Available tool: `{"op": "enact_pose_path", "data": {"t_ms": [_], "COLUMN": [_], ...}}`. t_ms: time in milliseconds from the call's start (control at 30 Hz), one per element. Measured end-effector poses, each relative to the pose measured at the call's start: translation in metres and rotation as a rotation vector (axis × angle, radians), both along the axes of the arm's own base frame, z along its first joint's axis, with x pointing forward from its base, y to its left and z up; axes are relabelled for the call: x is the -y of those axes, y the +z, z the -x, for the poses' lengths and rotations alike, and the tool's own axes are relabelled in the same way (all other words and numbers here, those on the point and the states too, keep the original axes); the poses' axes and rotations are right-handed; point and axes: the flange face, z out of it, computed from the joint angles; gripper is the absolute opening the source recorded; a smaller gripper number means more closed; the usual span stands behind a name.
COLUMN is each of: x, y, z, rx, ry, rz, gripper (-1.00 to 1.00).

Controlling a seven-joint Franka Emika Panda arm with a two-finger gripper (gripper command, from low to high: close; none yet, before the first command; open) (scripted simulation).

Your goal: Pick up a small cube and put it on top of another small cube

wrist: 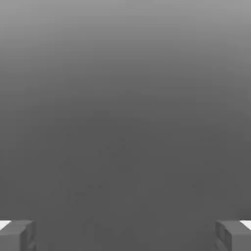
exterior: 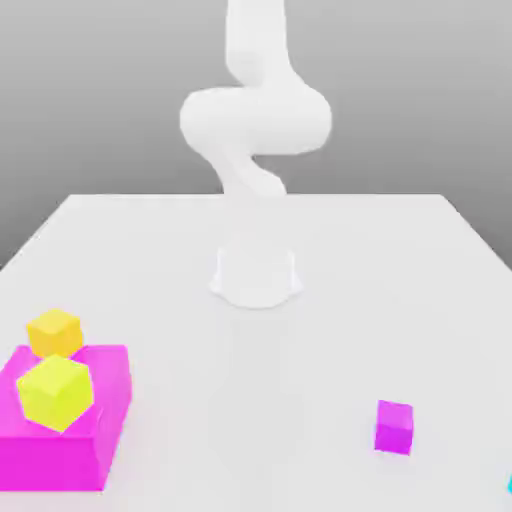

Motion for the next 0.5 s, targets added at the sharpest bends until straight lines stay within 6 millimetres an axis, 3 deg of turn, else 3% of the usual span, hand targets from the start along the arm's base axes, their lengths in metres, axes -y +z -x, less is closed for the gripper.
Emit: {"op": "enact_pose_path", "data": {"t_ms": [267,500], "x": [-0.074,-0.144], "y": [-0.098,-0.202], "z": [-0.085,-0.127], "rx": [-0.186,-0.339], "ry": [0.135,0.274], "rz": [0.102,0.174], "gripper": [0.00,0.00]}}
